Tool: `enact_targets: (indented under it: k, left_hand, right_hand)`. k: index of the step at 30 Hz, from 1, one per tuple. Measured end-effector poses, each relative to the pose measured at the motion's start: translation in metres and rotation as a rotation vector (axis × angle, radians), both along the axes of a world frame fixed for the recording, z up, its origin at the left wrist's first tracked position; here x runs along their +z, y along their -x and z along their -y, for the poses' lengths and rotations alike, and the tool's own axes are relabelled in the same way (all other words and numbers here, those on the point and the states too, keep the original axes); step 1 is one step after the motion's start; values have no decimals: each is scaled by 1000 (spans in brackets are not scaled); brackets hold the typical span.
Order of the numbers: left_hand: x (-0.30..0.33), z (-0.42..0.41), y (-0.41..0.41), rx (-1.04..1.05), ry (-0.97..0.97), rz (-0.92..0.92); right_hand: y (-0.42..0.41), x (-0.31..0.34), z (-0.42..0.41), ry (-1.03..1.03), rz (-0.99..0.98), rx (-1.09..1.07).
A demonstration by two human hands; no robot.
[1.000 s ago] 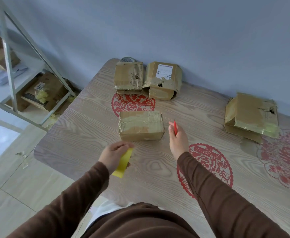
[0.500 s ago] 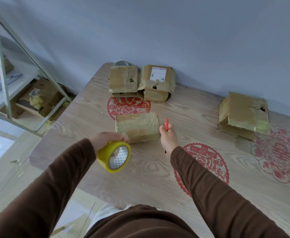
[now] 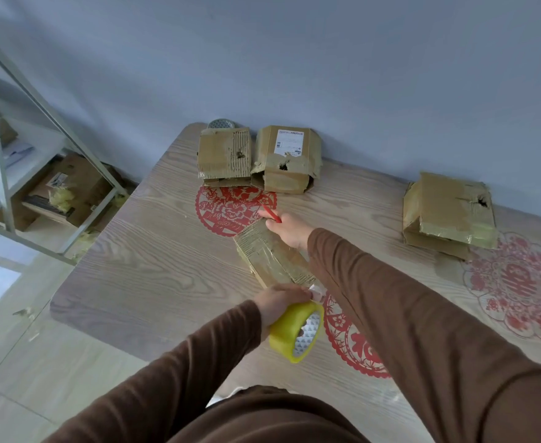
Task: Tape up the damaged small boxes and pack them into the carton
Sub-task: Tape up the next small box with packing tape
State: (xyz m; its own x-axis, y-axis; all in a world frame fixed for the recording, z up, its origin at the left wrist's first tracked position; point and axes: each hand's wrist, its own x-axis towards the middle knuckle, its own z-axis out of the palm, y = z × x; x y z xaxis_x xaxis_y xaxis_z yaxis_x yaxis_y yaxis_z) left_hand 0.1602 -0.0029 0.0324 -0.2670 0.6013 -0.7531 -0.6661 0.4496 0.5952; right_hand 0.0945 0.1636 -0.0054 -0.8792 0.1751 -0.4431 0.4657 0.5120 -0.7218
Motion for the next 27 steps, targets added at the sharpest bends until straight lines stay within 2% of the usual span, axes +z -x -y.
enact_targets:
  k: [3, 5, 8, 10, 12, 14, 16, 18, 21, 24, 27]
  left_hand:
    - [-3, 9, -2, 26, -39, 25]
    - [0, 16, -3, 92, -121, 72]
    - [15, 17, 4, 255, -238, 114]
    - [24, 12, 11, 376, -262, 138]
    - [31, 4, 19, 476, -258, 160]
    - [31, -4, 23, 543, -256, 174]
    - [25, -10, 26, 519, -181, 94]
    - [17, -13, 31, 377, -54, -126]
    - [13, -12, 43, 240, -30, -361]
    - [15, -13, 50, 137, -58, -391]
    - [5, -13, 51, 176, -45, -323]
  right_hand:
    - [-23, 9, -8, -34, -13, 25]
    - [-47, 24, -12, -52, -136, -86]
    - [-92, 47, -11, 118, -397, -372]
    - [-125, 61, 4, 216, -475, -449]
    - [-155, 70, 30, 233, -456, -376]
    - [-175, 66, 54, 211, -380, -216]
    - [-182, 58, 67, 212, -341, -135]
    - [-185, 58, 68, 221, -334, -168]
    - [-190, 71, 62, 252, -347, -252]
    - [-195, 81, 58, 273, -322, -234]
    - [-195, 84, 61, 230, -306, -265]
